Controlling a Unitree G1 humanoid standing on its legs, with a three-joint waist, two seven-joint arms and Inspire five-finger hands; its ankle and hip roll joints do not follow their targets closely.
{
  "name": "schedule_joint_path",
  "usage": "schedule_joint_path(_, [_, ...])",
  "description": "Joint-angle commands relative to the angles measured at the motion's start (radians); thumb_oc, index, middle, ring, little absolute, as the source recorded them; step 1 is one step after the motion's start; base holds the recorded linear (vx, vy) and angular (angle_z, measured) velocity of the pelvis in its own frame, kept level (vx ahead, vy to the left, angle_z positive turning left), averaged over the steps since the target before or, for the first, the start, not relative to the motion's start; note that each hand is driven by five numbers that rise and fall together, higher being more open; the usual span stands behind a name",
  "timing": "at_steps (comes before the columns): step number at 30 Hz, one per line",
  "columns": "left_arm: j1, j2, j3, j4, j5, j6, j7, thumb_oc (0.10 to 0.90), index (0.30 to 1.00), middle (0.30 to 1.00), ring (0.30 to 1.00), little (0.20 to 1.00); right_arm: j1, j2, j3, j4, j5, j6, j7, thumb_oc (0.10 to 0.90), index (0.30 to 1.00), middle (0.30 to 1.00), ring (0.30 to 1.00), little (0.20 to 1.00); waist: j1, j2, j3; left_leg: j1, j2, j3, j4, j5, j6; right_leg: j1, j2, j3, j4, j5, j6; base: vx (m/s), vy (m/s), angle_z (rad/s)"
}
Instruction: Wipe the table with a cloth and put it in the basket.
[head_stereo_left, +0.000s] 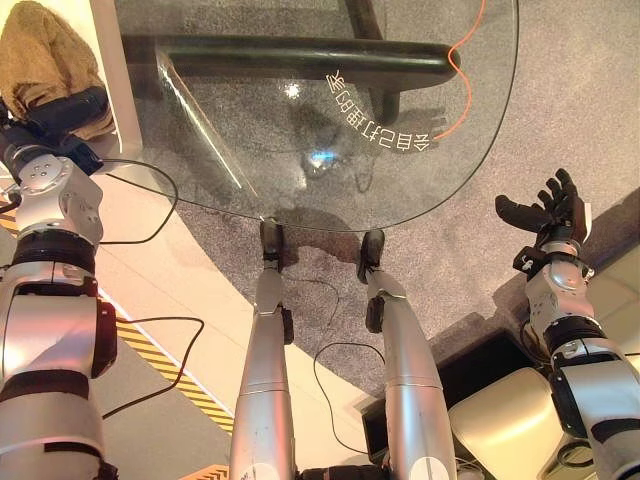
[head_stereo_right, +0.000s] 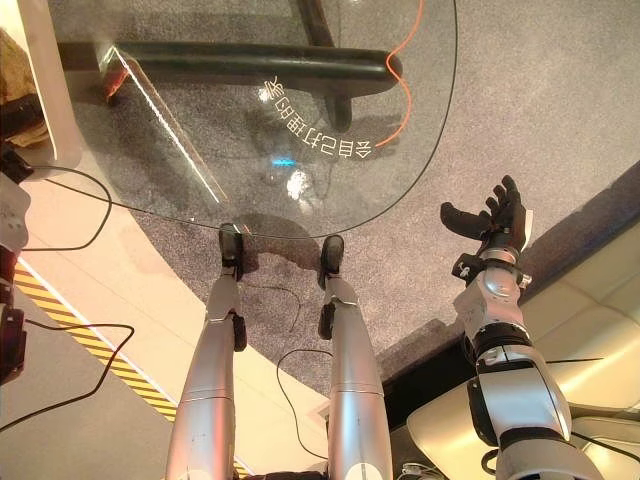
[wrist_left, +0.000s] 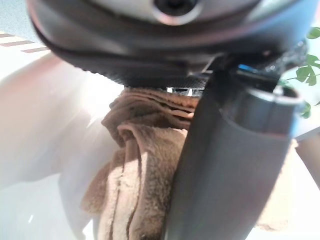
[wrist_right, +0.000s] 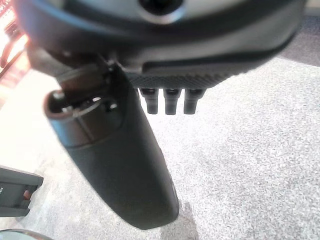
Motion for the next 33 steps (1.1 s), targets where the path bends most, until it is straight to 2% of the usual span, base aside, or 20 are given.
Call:
schedule_joint_path(1, [-0.018, 0.084, 0.007, 0.036, 0.002, -0.040, 0.029, 0.800, 0.900, 0.900, 0.900, 0.900, 0.024, -0.059, 0.006, -0.003, 0.006, -0.043, -0.031, 0.800, 0.900, 0.900, 0.900, 0.900, -0.010, 0.021, -0.025, -0.007, -0.033, 0.000, 0.138, -0.138, 0.026, 0.084, 0.043, 0.008, -0.180, 0.081, 0.034, 0.00, 0.000, 0.00])
schedule_joint_path(9, [-0.005, 0.083, 0.017, 0.005, 0.010, -0.127, 0.123, 0.800, 0.900, 0.900, 0.900, 0.900, 0.043, -0.053, 0.004, 0.001, 0.019, -0.048, -0.020, 0.800, 0.900, 0.900, 0.900, 0.900, -0.008, 0.019, -0.025, 0.008, -0.034, -0.006, 0.138, -0.142, 0.027, 0.096, 0.046, 0.015, -0.178, 0.081, 0.033, 0.00, 0.000, 0.00])
schedule_joint_path(13, [0.085, 0.067, 0.073, -0.031, 0.049, -0.207, 0.148, 0.800, 0.900, 0.900, 0.900, 0.900, 0.095, -0.021, -0.006, -0.013, 0.012, -0.061, -0.040, 0.800, 0.900, 0.900, 0.900, 0.900, 0.002, 0.017, -0.025, 0.062, -0.036, -0.001, 0.120, -0.144, 0.027, 0.146, 0.047, 0.017, -0.190, 0.078, 0.041, 0.00, -0.044, 0.00])
schedule_joint_path(15, [0.125, 0.054, 0.094, -0.053, 0.061, -0.226, 0.146, 0.800, 0.900, 0.900, 0.900, 0.900, 0.117, -0.011, -0.013, -0.017, 0.006, -0.066, -0.041, 0.800, 0.900, 0.900, 0.900, 0.900, 0.005, 0.017, -0.025, 0.084, -0.039, -0.002, 0.112, -0.143, 0.026, 0.167, 0.047, 0.019, -0.196, 0.077, 0.041, 0.00, -0.018, 0.00])
schedule_joint_path(23, [0.278, 0.011, 0.162, -0.117, 0.080, -0.255, 0.104, 0.800, 0.900, 0.900, 0.900, 0.900, 0.223, 0.041, -0.044, -0.026, -0.018, -0.062, -0.043, 0.800, 0.900, 0.900, 0.900, 0.900, 0.018, 0.018, -0.029, 0.232, -0.061, 0.008, 0.072, -0.138, 0.024, 0.311, 0.041, 0.024, -0.231, 0.079, 0.052, -0.02, -0.006, 0.01])
schedule_joint_path(27, [0.351, -0.012, 0.194, -0.127, 0.093, -0.266, 0.073, 0.800, 0.900, 0.900, 0.900, 0.900, 0.274, 0.059, -0.059, -0.015, -0.038, -0.044, -0.030, 0.800, 0.900, 0.900, 0.900, 0.900, 0.024, 0.017, -0.065, 0.305, -0.076, 0.014, 0.031, -0.127, 0.026, 0.386, 0.033, 0.021, -0.263, 0.090, 0.054, 0.00, 0.014, 0.01])
schedule_joint_path(33, [0.459, -0.040, 0.241, -0.129, 0.101, -0.267, 0.016, 0.800, 0.900, 0.900, 0.900, 0.900, 0.365, 0.069, -0.097, 0.024, -0.070, -0.040, 0.018, 0.800, 0.900, 0.900, 0.900, 0.900, 0.031, 0.031, -0.130, 0.421, -0.089, 0.017, -0.032, -0.126, 0.032, 0.491, 0.018, 0.024, -0.310, 0.093, 0.060, 0.03, 0.057, -0.01])
